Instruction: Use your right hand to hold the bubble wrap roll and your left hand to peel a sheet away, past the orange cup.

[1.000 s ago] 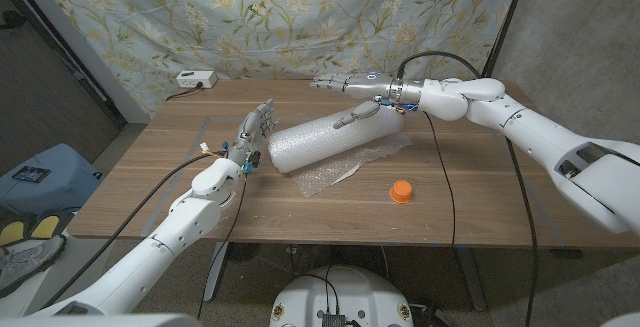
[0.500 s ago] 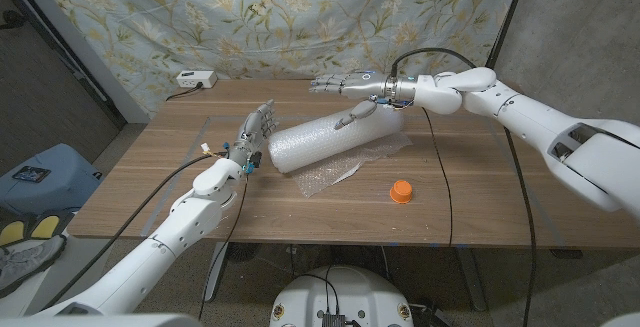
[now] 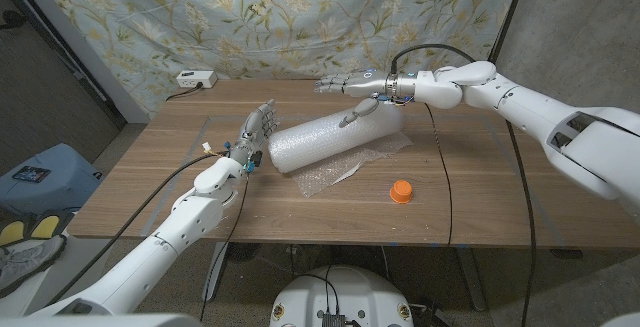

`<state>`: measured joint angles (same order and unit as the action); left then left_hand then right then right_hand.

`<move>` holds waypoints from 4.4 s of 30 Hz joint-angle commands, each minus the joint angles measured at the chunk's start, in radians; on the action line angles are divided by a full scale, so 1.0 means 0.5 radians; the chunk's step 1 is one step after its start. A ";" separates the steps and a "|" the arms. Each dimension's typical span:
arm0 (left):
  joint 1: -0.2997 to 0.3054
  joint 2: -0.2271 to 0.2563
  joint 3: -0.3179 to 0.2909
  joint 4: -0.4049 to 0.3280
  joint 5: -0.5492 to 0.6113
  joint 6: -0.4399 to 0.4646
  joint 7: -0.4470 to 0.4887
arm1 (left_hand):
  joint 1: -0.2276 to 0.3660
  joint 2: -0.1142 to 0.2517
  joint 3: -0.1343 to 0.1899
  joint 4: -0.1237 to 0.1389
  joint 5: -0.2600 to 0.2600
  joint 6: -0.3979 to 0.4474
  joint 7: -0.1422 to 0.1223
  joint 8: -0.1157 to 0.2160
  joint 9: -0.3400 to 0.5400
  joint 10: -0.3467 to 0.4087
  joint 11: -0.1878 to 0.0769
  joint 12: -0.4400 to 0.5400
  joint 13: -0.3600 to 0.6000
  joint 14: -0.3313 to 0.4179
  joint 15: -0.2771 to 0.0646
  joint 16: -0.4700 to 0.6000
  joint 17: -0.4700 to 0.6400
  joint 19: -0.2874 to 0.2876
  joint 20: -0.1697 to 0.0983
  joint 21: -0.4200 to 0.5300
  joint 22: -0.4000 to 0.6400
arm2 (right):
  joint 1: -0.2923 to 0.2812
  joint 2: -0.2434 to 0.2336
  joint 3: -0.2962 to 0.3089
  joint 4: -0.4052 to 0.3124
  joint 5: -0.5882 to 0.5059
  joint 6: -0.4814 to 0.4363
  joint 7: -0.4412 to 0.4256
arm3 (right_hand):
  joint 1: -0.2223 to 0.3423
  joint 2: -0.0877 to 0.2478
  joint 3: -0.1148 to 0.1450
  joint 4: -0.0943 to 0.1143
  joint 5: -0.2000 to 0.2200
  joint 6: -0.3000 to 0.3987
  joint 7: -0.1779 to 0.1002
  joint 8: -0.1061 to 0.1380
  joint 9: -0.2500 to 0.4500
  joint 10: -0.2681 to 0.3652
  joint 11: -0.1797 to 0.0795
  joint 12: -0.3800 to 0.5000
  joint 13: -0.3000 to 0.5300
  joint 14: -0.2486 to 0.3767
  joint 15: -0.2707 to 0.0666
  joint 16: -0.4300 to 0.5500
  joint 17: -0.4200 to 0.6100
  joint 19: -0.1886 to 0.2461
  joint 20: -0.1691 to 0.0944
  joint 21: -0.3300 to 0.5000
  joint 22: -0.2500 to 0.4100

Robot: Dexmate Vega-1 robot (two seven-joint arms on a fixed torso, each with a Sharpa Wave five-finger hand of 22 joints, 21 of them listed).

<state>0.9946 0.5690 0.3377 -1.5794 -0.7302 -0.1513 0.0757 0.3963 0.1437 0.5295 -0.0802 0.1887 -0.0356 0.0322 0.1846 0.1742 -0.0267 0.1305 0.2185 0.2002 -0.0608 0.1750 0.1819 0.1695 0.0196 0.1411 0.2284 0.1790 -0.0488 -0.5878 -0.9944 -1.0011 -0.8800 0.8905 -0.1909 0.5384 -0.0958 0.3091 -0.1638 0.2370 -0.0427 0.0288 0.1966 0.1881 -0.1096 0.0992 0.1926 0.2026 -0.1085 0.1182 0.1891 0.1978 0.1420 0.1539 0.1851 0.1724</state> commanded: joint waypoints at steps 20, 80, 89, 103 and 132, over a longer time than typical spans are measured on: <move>0.044 0.028 -0.033 -0.016 -0.023 -0.047 -0.028 | -0.008 0.014 0.011 -0.014 0.014 0.010 0.010 0.000 0.007 0.000 0.006 0.004 0.007 0.007 0.018 0.003 0.013 0.021 0.006 -0.003 0.010 | -0.033 0.036 -0.008 -0.082 0.099 -0.127 0.399 | 0.031 -0.009 0.012 0.011 0.023 -0.075 0.009 -0.019 0.011 -0.033 0.019 0.006 0.009 -0.023 0.041 0.015 0.009 -0.007 0.023 0.008 0.000; 0.017 -0.036 -0.017 0.052 -0.048 -0.070 -0.035 | -0.020 0.022 0.023 -0.031 0.017 0.020 0.012 0.003 0.008 0.006 0.011 0.006 0.008 0.012 0.020 0.003 0.013 0.028 0.008 -0.013 0.011 | 0.051 0.118 -0.264 0.143 0.046 -0.135 0.501 | 0.055 -0.014 0.019 0.020 0.042 -0.138 0.005 -0.019 0.013 -0.104 0.027 0.001 0.012 -0.058 0.056 0.015 0.010 -0.020 0.042 0.008 0.001; 0.015 -0.049 -0.019 0.068 -0.062 -0.077 -0.044 | -0.019 0.026 0.027 -0.034 0.018 0.027 0.012 0.005 0.008 0.013 0.015 0.009 0.009 0.019 0.026 0.005 0.013 0.035 0.015 -0.012 0.012 | 0.085 0.153 -0.322 0.200 0.005 -0.110 0.492 | 0.053 -0.014 0.018 0.023 0.043 -0.141 0.003 -0.018 0.013 -0.105 0.027 0.004 0.012 -0.058 0.057 0.017 0.011 -0.020 0.044 0.009 0.001; -0.009 -0.089 0.007 0.095 -0.047 -0.086 -0.030 | -0.016 0.030 0.034 -0.041 0.021 0.043 0.007 0.009 0.009 0.027 0.020 0.015 0.011 0.032 0.032 0.008 0.012 0.046 0.020 -0.011 0.012 | 0.137 0.195 -0.400 0.304 -0.041 -0.077 0.408 | 0.054 -0.009 0.021 0.027 0.046 -0.125 0.004 -0.008 0.014 -0.093 0.019 0.013 0.013 -0.044 0.053 0.025 0.012 -0.012 0.043 0.013 0.001; -0.015 -0.146 0.015 0.165 -0.055 -0.163 -0.065 | -0.021 0.032 0.048 -0.048 0.026 0.093 -0.004 0.020 0.011 0.104 0.024 0.046 0.019 0.094 0.043 0.022 0.016 0.080 0.036 -0.005 0.013 | 0.155 0.172 -0.452 0.165 -0.137 -0.115 0.246 | 0.106 0.018 0.074 0.026 0.097 0.242 0.075 0.103 0.062 0.419 -0.037 0.332 0.177 0.379 -0.157 0.161 0.069 0.225 -0.075 0.050 0.004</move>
<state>0.9891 0.5055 0.3452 -1.5130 -0.7529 -0.2156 0.0567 0.3884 0.1516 0.5505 -0.1009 0.1964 0.0019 0.0304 0.1896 0.1742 0.0183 0.1393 0.2359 0.2073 -0.0210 0.1965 0.1897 0.1747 0.0556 0.1555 0.2209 0.1844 0.0385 -0.4841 -1.2237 -0.8606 -0.9261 0.8467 -0.0442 0.5793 -0.0890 0.3373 -0.1504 0.2776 0.0595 0.0635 0.2411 0.2151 0.0799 0.0847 0.3404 0.2784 0.0570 0.0458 0.2615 0.2258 0.2426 0.1212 0.2041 0.1725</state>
